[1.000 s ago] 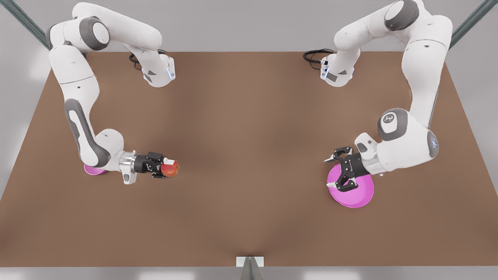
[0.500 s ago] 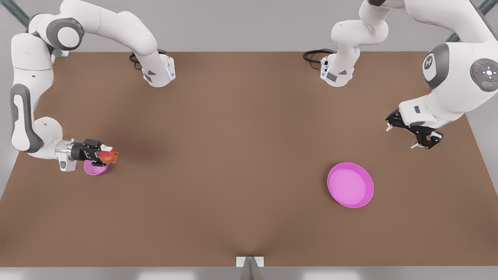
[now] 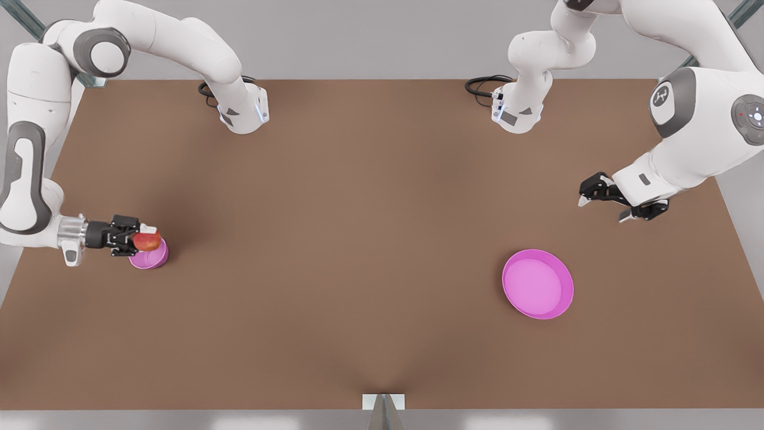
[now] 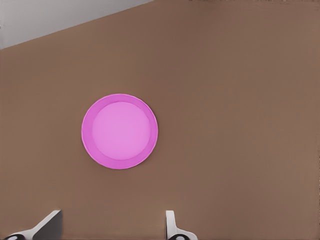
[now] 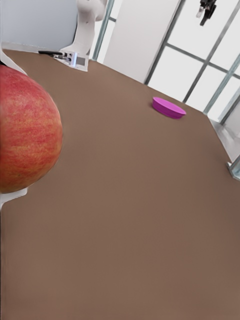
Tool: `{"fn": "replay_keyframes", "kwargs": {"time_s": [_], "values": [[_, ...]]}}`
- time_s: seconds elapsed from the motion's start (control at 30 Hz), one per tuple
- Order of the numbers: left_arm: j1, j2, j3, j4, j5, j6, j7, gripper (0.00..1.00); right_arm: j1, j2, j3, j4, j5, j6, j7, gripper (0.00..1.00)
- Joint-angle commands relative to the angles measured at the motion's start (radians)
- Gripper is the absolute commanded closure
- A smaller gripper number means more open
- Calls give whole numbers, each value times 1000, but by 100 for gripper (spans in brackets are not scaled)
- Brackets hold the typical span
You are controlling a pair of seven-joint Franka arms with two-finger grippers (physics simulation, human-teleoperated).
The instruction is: Use the left arm to pick up the apple from the plate, transfer it to the gripper of the right arm, and then use the right arm to place it into the bowl
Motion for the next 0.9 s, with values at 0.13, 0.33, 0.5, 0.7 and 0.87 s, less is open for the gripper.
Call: {"fn": "replay_keyframes", "kwargs": {"time_s": [0.13, 0.33, 0.5, 0.7, 0.87], "values": [[1, -1, 1, 0, -19, -1, -272, 0, 7, -28, 20, 3, -166, 206, 216, 28], [3, -1, 1, 0, -44, -3, -270, 0, 27, -43, 34, 5, -339, 311, 285, 28], [3, -1, 1, 0, -42, -3, -270, 0, 31, -62, 34, -32, -387, 334, 296, 30], [7, -1, 1, 0, -41, -3, -272, 0, 41, -66, 33, -74, -439, 348, 368, 30], [33, -3, 8, 0, -25, -7, -275, 0, 46, -60, 33, -107, -439, 382, 374, 30]]}}
